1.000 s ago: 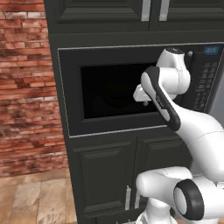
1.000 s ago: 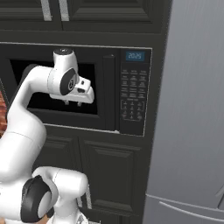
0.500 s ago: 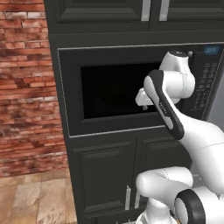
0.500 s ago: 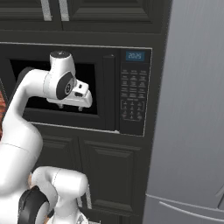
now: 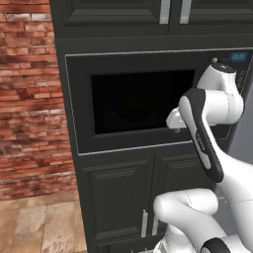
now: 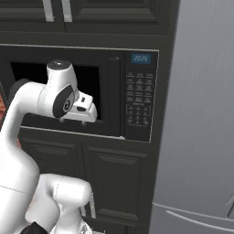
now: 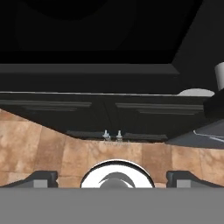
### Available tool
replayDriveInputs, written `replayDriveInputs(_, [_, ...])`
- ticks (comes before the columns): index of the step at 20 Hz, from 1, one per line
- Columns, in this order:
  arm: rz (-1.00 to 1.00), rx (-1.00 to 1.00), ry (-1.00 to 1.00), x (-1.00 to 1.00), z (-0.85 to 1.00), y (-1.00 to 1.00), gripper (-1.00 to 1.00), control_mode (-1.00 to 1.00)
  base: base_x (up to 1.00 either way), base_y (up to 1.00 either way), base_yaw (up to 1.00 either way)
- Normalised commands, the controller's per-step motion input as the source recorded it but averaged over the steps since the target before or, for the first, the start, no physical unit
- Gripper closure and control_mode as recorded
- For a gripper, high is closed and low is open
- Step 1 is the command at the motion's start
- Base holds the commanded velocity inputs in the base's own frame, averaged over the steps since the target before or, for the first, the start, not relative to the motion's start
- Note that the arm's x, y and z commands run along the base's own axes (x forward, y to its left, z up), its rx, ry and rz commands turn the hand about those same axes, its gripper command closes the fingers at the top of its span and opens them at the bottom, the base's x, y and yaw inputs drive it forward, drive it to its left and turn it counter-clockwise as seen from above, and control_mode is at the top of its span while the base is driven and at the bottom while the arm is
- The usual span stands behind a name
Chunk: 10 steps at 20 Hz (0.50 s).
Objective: The microwave is finished heating the shrimp and potato. Take the bowl containing the food and place it on the dining counter.
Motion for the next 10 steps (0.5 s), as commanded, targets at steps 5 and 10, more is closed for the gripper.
replayDriveInputs(5, [0.00, 0.00, -0.01, -0.08, 0.00, -0.06, -1.00, -1.00, 0.00, 0.00, 0.00])
replayDriveInputs(10, [0.00, 0.00, 0.00, 0.00, 0.00, 0.00, -1.00, -1.00, 0.00, 0.00, 0.00])
